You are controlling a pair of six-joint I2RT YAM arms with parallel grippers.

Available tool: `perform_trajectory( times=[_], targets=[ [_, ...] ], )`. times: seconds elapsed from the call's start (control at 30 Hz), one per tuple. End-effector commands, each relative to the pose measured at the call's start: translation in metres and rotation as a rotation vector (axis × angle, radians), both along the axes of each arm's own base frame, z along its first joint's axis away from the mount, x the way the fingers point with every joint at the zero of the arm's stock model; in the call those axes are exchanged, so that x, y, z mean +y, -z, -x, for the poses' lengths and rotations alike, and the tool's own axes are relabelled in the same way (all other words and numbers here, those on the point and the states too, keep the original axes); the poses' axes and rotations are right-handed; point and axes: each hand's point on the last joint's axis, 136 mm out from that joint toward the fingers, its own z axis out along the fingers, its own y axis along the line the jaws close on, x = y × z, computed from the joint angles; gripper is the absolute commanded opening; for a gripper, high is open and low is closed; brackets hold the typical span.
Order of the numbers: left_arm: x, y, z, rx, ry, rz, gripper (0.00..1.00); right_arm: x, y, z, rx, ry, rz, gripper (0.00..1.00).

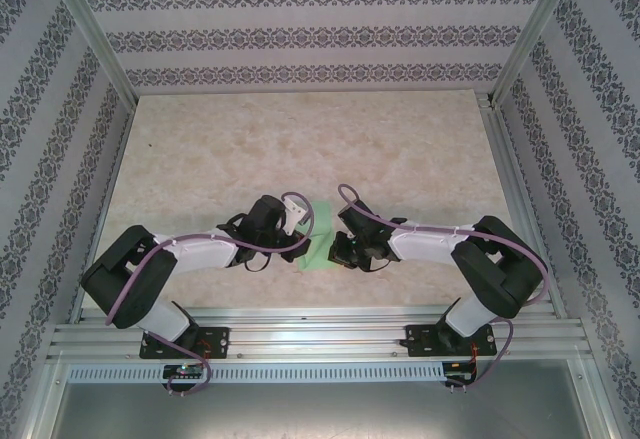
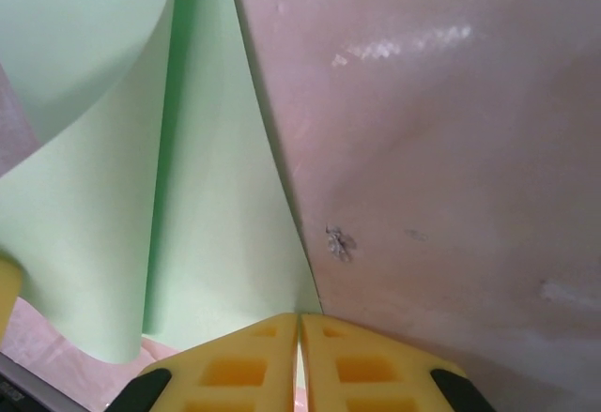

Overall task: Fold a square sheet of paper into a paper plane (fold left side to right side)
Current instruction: Fold the triangle a second time at the center of the table.

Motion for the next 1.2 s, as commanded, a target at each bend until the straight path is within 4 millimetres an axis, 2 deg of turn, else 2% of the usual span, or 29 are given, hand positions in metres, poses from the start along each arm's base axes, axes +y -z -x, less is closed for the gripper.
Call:
perform_trajectory(
  times=[0.0, 0.7, 1.17],
  targets=[
    [0.002, 0.0, -0.004, -0.001, 0.008, -0.005, 0.11, -0.023, 0.017, 0.013, 0.036, -0.015, 0.13, 0.12],
    [0.004, 0.011, -0.02, 0.012, -0.006, -0.021, 0.12, -0.015, 0.017, 0.015, 0.038, -0.047, 0.129, 0.12],
    [0.008, 0.02, -0.021, 0.023, -0.016, -0.04, 0.12, -0.014, 0.019, 0.017, 0.048, -0.056, 0.133, 0.12]
  ],
)
